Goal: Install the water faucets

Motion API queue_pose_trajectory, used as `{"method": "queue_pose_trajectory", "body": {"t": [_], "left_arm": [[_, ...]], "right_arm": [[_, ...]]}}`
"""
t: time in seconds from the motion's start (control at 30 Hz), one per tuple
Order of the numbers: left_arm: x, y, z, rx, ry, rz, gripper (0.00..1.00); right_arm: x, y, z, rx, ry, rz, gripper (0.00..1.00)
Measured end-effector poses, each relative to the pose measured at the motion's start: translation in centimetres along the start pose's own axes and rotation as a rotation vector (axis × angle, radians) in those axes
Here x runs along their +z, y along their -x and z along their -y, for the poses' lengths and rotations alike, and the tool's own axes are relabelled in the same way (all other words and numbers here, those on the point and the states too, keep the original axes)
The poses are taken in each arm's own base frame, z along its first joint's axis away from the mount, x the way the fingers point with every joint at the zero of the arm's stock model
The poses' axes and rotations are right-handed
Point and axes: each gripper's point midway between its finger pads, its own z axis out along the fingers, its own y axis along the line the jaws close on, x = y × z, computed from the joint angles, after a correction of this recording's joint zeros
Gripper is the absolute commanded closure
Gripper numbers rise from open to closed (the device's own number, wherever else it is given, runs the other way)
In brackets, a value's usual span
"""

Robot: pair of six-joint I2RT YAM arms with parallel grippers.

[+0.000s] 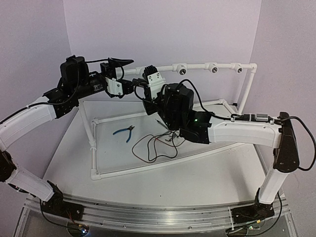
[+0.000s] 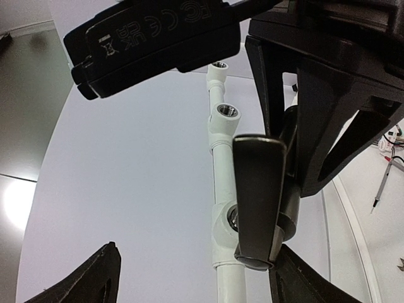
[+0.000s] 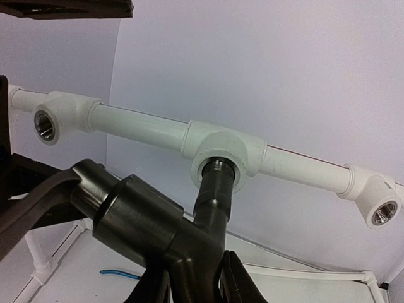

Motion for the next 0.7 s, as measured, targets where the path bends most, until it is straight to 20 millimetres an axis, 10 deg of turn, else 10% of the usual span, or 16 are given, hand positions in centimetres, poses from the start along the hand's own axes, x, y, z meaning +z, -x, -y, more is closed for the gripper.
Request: {"method": "queue_pose_trajectory", "body": {"t": [0.7], "left_arm": [[-0.1,-1.5,2.1,0.081,-0.109,0.023,0.05]], "right_arm": [[0.3,0.0,0.1,-0.07,0.016,0.006,1.0]]}}
